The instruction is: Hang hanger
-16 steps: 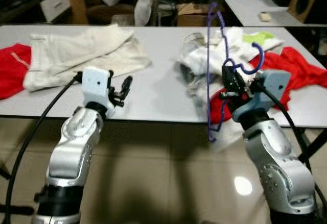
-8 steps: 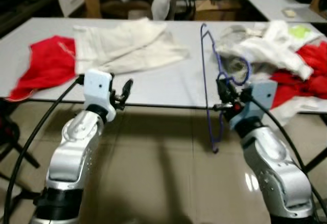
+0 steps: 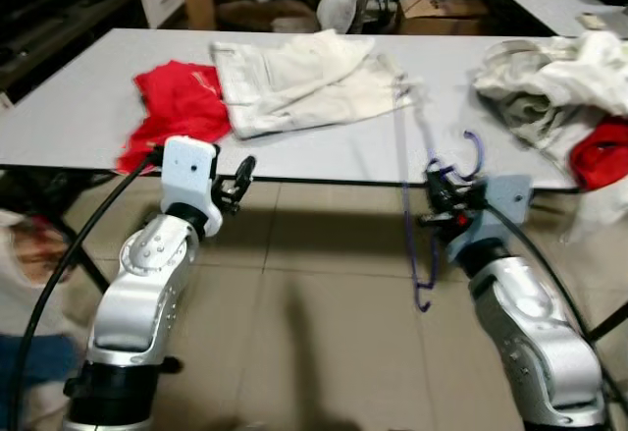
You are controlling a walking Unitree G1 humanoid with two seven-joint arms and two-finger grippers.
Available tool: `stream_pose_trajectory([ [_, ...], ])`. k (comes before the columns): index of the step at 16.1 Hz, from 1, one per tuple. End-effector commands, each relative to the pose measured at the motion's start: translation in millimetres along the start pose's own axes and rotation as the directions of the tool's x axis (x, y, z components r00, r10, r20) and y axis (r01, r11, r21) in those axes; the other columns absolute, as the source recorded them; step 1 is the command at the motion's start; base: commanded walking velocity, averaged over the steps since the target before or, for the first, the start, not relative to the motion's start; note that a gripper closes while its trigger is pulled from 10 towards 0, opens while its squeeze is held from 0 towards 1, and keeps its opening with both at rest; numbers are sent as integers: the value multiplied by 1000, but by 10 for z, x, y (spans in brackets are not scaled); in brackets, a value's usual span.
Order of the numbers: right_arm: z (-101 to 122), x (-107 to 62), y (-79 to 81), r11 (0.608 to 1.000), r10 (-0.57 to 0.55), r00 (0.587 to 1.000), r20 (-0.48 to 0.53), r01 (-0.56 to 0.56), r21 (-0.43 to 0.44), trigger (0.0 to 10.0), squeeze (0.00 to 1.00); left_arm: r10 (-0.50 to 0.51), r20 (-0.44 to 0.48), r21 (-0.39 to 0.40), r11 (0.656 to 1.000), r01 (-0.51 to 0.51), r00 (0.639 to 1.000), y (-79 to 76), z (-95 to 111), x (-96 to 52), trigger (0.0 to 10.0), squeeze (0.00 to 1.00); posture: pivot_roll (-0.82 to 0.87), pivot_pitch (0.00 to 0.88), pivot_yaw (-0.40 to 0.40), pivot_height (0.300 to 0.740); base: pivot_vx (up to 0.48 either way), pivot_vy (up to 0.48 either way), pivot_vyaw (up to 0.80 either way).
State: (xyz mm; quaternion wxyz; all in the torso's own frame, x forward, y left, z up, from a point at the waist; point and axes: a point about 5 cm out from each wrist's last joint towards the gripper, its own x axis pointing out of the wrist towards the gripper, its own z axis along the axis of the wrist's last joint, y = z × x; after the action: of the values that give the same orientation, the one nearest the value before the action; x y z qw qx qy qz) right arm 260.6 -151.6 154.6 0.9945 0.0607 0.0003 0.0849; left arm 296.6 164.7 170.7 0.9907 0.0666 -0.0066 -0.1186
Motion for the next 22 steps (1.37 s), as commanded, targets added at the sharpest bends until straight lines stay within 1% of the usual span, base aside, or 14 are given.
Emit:
stream_pose_trajectory([
  [1,10,10,70,1000,26,1000,2,-26,12,10000,0,18,-4,-24,1000,-18,1000,53,-18,-26,10000,0,-73,0,25,740,0,0,0],
  [2,2,7,68,1000,25,1000,-2,-24,15,10000,0,16,1,-39,999,-16,1000,47,-19,-30,10000,0,-73,0,25,740,0,0,0],
  [3,-20,-7,58,999,21,1000,-9,-21,28,10000,0,38,4,-80,996,-37,999,53,-33,-36,10000,0,-72,0,24,740,0,0,0],
  [4,-38,-10,45,1000,16,1000,-18,-16,26,10000,0,39,-4,-95,995,-40,999,55,-60,-40,10000,0,-72,0,23,740,0,0,0],
  [6,-51,-3,43,1000,26,1000,-17,-26,13,10000,0,29,28,-84,996,-26,999,51,-81,-54,10000,0,-71,0,21,740,0,0,0],
  [9,-80,9,68,999,36,999,-25,-36,0,10000,0,33,23,-86,996,-31,999,73,-106,-61,10000,0,-69,0,17,740,279,0,0],
  [12,-84,24,85,999,52,998,-22,-52,12,10000,0,48,20,-78,996,-46,999,115,-124,-65,10000,0,-67,0,15,740,376,0,0],
  [22,-107,42,93,998,69,997,-21,-69,-3,10000,0,25,18,-63,998,-23,1000,91,-152,-45,10000,0,-68,0,17,740,406,0,0],
])
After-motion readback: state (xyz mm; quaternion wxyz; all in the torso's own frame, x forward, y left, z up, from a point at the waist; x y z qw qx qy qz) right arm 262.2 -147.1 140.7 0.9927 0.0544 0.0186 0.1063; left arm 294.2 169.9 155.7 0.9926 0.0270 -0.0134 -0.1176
